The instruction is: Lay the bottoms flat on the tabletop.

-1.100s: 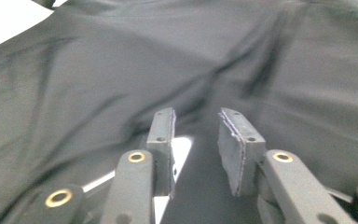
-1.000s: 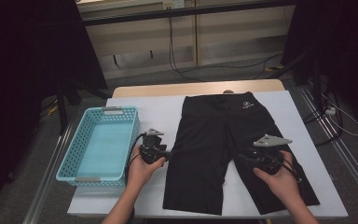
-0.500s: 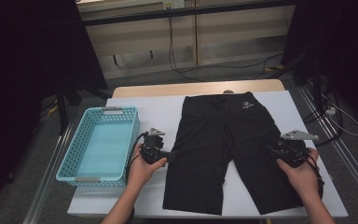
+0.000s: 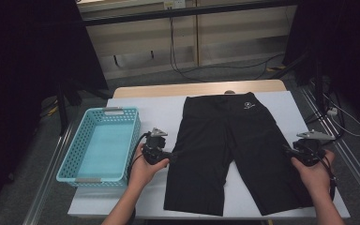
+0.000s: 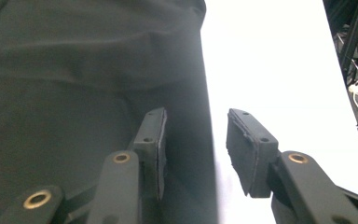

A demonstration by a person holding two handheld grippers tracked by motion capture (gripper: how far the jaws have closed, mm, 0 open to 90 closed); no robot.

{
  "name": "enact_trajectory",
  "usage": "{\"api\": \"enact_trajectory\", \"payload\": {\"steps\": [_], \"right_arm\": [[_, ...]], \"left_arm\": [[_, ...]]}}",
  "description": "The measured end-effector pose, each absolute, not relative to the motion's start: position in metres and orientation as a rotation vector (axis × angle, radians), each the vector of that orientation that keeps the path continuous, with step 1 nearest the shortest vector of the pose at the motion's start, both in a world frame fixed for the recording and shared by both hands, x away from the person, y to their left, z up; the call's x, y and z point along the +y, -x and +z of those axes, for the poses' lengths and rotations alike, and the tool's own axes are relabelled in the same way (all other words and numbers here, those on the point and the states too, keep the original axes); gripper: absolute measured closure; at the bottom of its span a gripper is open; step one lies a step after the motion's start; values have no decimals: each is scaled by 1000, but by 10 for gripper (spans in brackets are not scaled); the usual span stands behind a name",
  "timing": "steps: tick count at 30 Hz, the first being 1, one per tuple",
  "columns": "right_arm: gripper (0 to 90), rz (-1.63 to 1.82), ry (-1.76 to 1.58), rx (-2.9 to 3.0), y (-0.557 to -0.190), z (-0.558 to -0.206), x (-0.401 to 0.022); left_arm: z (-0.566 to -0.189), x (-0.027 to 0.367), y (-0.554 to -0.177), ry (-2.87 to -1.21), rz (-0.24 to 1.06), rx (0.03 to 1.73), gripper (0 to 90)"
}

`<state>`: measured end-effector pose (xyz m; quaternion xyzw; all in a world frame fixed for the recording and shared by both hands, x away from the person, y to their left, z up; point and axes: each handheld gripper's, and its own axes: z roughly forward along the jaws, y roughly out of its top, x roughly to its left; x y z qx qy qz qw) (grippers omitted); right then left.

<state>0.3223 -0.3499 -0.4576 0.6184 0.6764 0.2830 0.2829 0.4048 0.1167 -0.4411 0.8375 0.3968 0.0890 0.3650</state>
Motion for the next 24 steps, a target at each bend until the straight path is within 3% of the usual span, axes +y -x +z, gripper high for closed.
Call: {"api": "enact_trajectory", "payload": {"steps": [5, 8, 12, 22, 24], "right_arm": [[615, 758, -1676, 1793, -322, -460, -355], [692, 805, -1701, 1789, -321, -461, -358], [884, 844, -1700, 1807, -319, -461, -360], [900, 858, -1706, 1827, -309, -458, -365], [868, 858, -1690, 1829, -309, -457, -363]], "left_arm": [[-441, 119, -405, -2145, 235, 1027, 173], [-440, 118, -405, -2144, 236, 1027, 172], [-441, 118, -405, -2150, 229, 1024, 172], [-441, 118, -404, -2160, 205, 1024, 165], [-440, 118, -404, -2160, 206, 1021, 164]]}}
